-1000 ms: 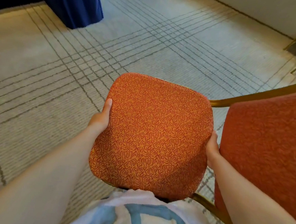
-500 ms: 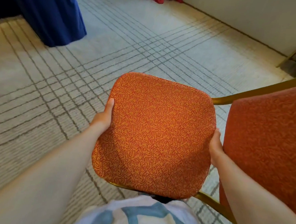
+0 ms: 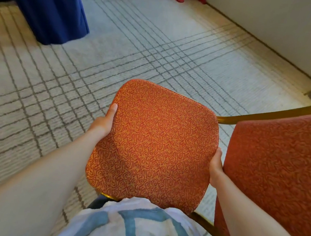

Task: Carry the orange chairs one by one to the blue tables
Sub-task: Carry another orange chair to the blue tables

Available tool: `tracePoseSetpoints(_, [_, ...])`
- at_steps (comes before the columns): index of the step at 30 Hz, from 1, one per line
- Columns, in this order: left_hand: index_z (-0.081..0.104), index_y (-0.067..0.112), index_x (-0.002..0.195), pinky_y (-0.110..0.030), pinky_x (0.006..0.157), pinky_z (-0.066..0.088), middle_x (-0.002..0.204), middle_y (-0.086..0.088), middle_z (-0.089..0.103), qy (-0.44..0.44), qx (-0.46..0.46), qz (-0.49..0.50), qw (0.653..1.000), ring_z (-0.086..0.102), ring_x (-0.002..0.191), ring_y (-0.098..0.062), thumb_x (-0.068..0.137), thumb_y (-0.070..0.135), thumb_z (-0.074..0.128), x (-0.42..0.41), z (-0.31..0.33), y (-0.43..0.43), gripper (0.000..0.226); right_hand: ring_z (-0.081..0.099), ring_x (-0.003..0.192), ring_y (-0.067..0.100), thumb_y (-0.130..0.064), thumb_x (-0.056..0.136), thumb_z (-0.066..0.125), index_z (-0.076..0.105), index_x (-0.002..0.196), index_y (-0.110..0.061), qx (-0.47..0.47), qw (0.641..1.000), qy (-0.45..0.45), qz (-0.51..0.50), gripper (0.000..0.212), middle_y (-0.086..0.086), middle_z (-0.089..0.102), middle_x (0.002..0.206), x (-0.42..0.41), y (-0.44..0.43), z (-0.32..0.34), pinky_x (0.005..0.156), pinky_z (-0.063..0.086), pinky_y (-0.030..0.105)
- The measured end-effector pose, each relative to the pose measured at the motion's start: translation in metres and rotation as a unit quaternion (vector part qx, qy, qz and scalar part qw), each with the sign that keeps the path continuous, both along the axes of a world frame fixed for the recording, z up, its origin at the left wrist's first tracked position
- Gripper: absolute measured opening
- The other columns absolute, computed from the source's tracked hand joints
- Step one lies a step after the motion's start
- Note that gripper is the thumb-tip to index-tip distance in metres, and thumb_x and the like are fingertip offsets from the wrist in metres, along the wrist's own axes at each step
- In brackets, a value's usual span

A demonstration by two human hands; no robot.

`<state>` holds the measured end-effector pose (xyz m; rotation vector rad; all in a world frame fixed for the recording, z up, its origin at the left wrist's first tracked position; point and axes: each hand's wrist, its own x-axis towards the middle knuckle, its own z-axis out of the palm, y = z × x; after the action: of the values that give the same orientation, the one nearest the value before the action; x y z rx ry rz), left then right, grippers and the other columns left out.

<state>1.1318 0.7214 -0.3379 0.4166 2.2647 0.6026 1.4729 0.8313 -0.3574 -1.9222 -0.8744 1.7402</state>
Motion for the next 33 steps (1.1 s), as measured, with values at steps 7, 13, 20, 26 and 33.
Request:
tracePoseSetpoints(7, [0.060, 0.002, 0.125, -0.039, 0.103, 0.037, 0.131, -0.024, 0.057, -0.014, 0.036, 0.004, 0.999, 0.053, 0.122, -0.036, 0.074, 0.089, 0.016, -0.099, 0.005, 0.150, 0.110, 0.041, 0.137, 0.032, -0.059, 0.100, 0.013, 0.038, 0.149, -0.015, 0.034, 0.999, 0.014, -0.026, 0.070, 0.012, 0.044, 0.149, -0.097, 0.146, 0.001, 0.112, 0.032, 0.043])
tracePoseSetpoints(13, [0.062, 0.001, 0.123, -0.037, 0.100, 0.038, 0.130, -0.025, 0.057, 0.019, 0.072, -0.017, 0.997, 0.054, 0.121, -0.036, 0.078, 0.086, 0.015, -0.181, 0.030, 0.280, 0.107, 0.042, 0.135, 0.032, -0.058, 0.100, 0.014, 0.039, 0.148, -0.015, 0.061, 0.997, 0.023, -0.042, 0.069, 0.012, 0.045, 0.148, -0.174, 0.269, 0.019, 0.111, 0.033, 0.043])
tracePoseSetpoints(20, [0.062, 0.005, 0.125, -0.038, 0.104, 0.037, 0.131, -0.022, 0.058, 0.013, 0.059, -0.014, 0.998, 0.054, 0.121, -0.035, 0.075, 0.089, 0.014, -0.246, 0.034, 0.415, 0.109, 0.043, 0.134, 0.032, -0.058, 0.101, 0.016, 0.041, 0.147, -0.014, 0.067, 0.997, -0.006, -0.040, 0.069, 0.013, 0.047, 0.146, -0.242, 0.414, 0.018, 0.106, 0.036, 0.041])
tracePoseSetpoints(26, [0.058, 0.002, 0.129, -0.038, 0.105, 0.035, 0.134, -0.024, 0.055, 0.001, 0.052, 0.031, 0.998, 0.051, 0.125, -0.036, 0.074, 0.089, 0.013, -0.299, 0.018, 0.546, 0.113, 0.044, 0.133, 0.034, -0.062, 0.098, 0.015, 0.041, 0.147, -0.015, 0.052, 0.999, 0.001, 0.004, 0.072, 0.010, 0.049, 0.144, -0.302, 0.573, 0.007, 0.110, 0.035, 0.044])
tracePoseSetpoints(33, [0.055, 0.001, 0.132, -0.038, 0.107, 0.033, 0.137, -0.025, 0.051, -0.025, 0.021, 0.082, 0.996, 0.048, 0.127, -0.037, 0.078, 0.086, 0.016, -0.346, 0.020, 0.659, 0.108, 0.041, 0.136, 0.034, -0.060, 0.099, 0.011, 0.039, 0.148, -0.015, 0.031, 0.997, 0.000, 0.064, 0.072, 0.013, 0.045, 0.148, -0.362, 0.717, 0.006, 0.112, 0.033, 0.045])
